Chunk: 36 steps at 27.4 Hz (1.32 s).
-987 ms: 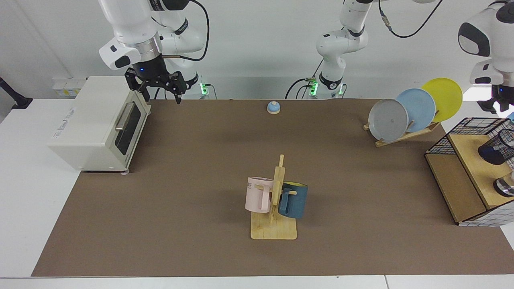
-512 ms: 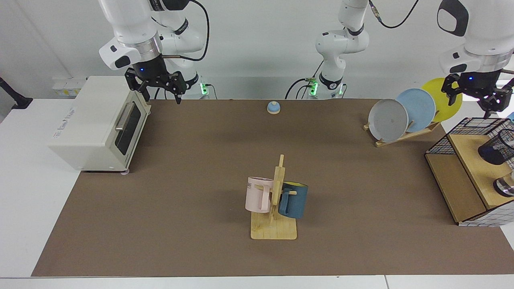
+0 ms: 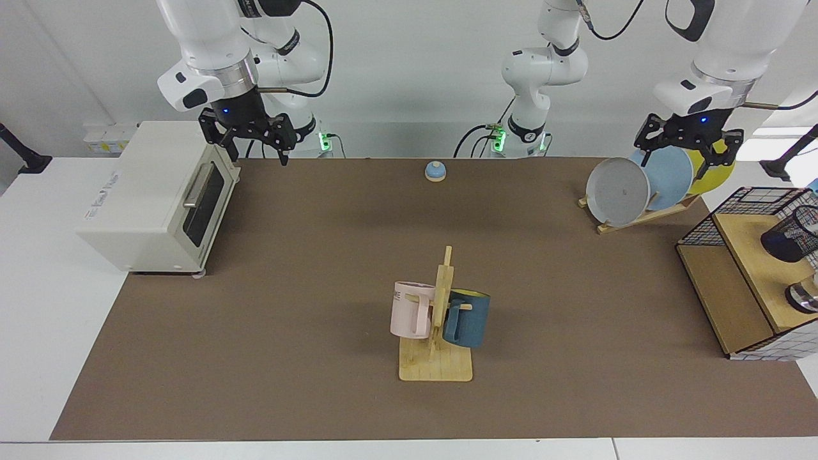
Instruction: Put markers into pen holder
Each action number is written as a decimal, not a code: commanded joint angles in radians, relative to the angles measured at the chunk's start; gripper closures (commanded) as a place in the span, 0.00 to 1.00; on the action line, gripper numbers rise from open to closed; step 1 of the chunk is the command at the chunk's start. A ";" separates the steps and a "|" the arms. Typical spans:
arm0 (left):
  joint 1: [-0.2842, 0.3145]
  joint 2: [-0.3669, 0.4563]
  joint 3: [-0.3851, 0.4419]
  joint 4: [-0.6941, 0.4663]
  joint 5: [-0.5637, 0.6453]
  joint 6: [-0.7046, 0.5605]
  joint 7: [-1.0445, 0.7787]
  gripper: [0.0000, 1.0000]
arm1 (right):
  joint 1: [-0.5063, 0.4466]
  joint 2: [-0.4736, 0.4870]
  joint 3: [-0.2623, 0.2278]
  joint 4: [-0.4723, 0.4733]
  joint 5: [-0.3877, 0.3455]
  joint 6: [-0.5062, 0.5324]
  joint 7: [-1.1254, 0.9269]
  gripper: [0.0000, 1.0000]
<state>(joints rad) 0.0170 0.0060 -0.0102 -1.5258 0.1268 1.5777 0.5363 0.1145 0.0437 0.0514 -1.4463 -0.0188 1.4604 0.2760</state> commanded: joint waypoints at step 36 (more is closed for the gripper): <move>0.004 -0.020 -0.056 0.006 -0.151 -0.093 -0.371 0.00 | -0.016 -0.005 0.008 0.001 0.085 0.009 -0.005 0.00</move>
<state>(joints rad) 0.0193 -0.0003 -0.0595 -1.5258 0.0004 1.5266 0.1936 0.1145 0.0437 0.0543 -1.4462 0.0258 1.4608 0.2760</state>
